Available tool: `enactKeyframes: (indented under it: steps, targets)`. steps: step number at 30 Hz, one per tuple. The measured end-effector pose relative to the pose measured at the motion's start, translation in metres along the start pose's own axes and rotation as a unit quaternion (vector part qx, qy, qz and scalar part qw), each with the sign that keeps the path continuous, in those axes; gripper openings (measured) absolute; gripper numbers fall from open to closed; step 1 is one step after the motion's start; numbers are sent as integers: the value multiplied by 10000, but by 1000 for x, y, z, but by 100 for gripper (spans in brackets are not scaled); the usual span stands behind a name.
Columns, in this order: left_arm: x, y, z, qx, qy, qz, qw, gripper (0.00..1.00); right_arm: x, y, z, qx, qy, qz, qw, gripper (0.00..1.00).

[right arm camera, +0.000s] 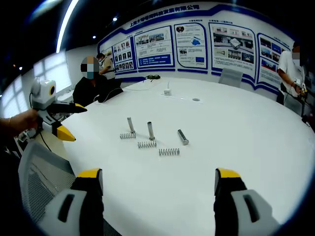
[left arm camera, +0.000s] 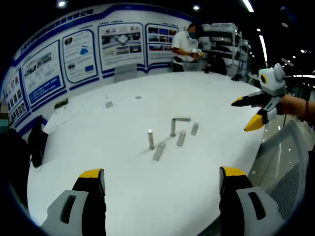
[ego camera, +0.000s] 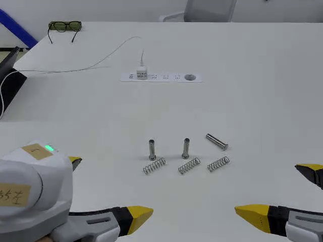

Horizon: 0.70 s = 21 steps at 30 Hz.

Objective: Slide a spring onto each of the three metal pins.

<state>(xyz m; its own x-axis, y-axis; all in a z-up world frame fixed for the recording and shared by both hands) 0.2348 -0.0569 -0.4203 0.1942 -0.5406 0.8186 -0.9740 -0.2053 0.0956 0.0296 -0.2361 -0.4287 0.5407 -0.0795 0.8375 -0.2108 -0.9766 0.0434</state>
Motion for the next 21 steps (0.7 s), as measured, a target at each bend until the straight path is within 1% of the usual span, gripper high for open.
enactKeyframes:
  steps: [11,16,21]
  targets:
    - [0,0,-2,20,28,-37,10000,97,1,1,-2,-38,-4,6,10000,94]
    - [2,0,-4,47,76,-46,9999,97,5,6,-1,-85,20,5,10000,92]
    - [2,1,-4,50,71,-43,10000,98,12,14,5,-100,17,-78,9999,89]
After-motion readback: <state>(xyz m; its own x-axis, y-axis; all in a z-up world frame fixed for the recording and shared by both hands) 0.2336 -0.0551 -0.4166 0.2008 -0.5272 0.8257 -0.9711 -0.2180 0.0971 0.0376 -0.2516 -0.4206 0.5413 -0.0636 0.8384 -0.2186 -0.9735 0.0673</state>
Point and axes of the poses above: the centre of the closed fingertips' face, and the gripper's own axes: z roughly forward along the fingers, y roughly to its right, x roughly out of its top, the point moved 4 cm from there along -z, roughly backward along the fingers, and after that the axes turned 8 degrees about -z, right-handed, at the moved point
